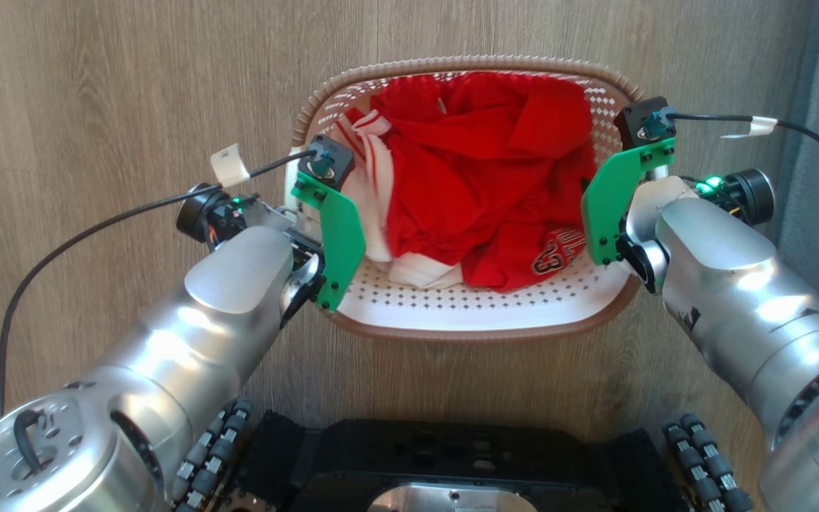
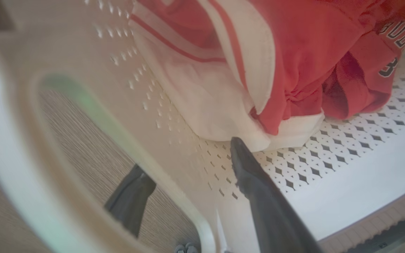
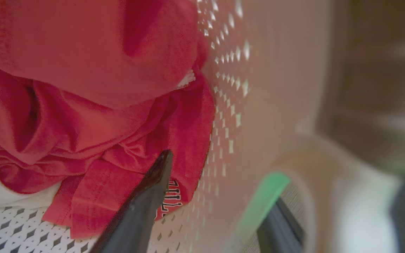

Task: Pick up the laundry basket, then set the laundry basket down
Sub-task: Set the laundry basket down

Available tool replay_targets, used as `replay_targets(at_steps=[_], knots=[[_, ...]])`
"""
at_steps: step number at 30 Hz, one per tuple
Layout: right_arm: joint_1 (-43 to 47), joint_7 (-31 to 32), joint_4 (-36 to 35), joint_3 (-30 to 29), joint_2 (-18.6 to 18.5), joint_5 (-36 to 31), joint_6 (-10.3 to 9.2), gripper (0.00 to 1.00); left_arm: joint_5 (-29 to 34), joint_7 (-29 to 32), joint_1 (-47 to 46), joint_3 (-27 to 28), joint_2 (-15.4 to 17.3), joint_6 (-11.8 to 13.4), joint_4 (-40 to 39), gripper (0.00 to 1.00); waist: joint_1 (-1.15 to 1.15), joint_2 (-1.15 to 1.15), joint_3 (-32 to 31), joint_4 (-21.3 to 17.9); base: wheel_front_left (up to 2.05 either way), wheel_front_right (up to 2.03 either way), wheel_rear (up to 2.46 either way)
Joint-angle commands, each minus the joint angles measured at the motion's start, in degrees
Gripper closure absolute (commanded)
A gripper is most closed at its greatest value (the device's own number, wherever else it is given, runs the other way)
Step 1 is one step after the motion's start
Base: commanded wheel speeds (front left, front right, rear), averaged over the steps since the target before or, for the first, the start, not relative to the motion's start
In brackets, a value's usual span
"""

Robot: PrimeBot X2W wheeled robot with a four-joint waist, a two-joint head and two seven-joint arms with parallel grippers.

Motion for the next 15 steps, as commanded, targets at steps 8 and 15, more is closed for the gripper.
replay_targets(at_steps=[8,15], knots=[[2.8,-0.1,-0.1,-0.6,1.4,-0.8,0.41,0.0,1.1,-1.1,-0.5,0.2,0.2,1.1,-0.3,0.0,0.0,0.0,-0.4,0.0,0.0,0.0,0.0],[4.0,3.1,-0.1,-2.9,0.2,-1.3,0.41,0.0,0.9,-1.9,-0.6,0.2,0.2,1.9,0.1,0.0,0.0,0.0,-1.3,-0.3,0.0,0.0,0.0]])
